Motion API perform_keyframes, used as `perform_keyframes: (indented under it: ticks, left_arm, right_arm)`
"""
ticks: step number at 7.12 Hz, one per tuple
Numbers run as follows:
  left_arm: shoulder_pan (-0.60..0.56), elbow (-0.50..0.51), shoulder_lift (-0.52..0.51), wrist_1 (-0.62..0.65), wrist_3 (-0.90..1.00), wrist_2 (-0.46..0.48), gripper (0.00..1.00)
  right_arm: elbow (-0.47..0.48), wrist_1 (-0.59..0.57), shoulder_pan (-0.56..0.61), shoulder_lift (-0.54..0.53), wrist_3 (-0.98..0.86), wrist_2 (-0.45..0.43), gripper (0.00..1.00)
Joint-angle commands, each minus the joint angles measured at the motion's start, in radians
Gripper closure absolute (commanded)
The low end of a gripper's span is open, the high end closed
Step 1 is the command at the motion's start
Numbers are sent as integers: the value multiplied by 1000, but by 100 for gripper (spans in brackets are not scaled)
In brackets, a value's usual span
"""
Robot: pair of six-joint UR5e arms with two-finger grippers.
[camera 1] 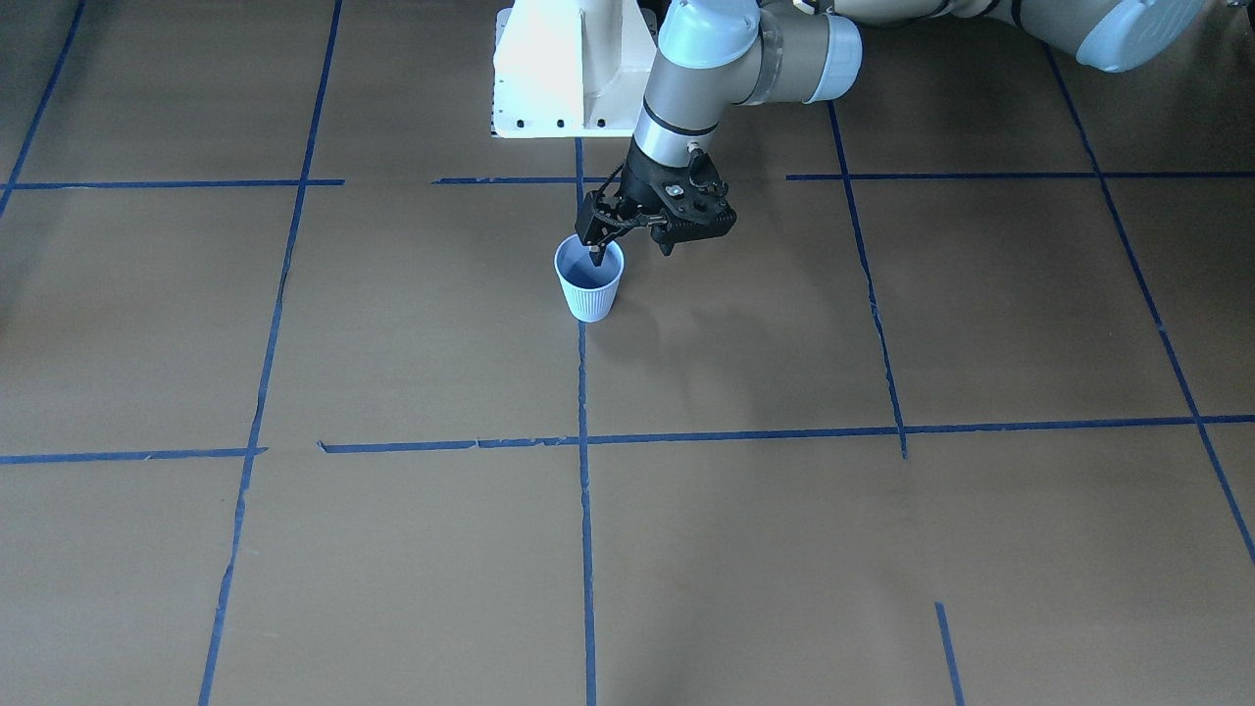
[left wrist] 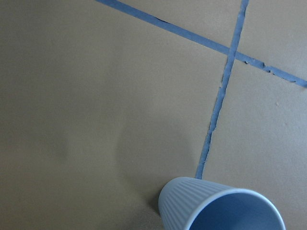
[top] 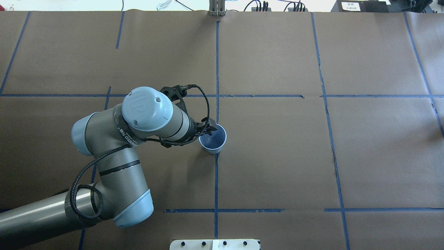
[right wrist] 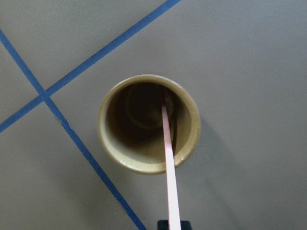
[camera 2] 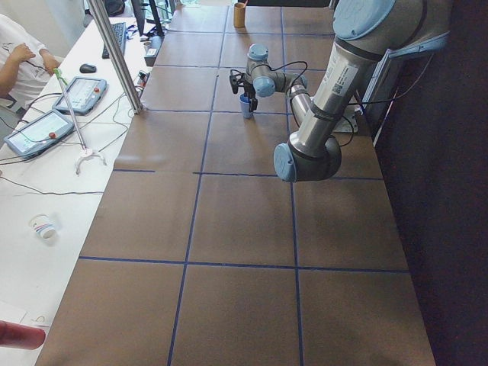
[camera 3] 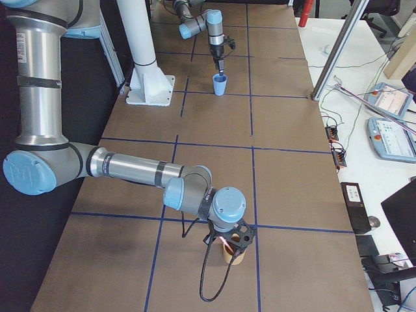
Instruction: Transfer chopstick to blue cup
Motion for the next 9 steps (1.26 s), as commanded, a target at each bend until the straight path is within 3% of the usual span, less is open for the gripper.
perform_keyframes:
  ticks: [1, 4, 7, 8, 9]
  left_arm:
    - [0, -53, 19, 2, 0, 0, 0]
    - [0, -73, 32, 2, -3, 2, 0]
    - [0, -84, 33, 2, -5, 3, 0]
    - [-5, -119, 45, 2, 0, 0, 0]
    - [-11, -180, 80, 2, 4, -2, 0]
  right_arm:
    - [13, 0, 1, -1, -8, 2, 100]
    - [122, -59, 88, 12, -14, -4, 100]
    - [423, -397, 137, 26, -13, -9, 100]
    - [467, -529, 137, 104, -8, -1, 100]
    - [492, -629, 83, 158, 0, 65, 100]
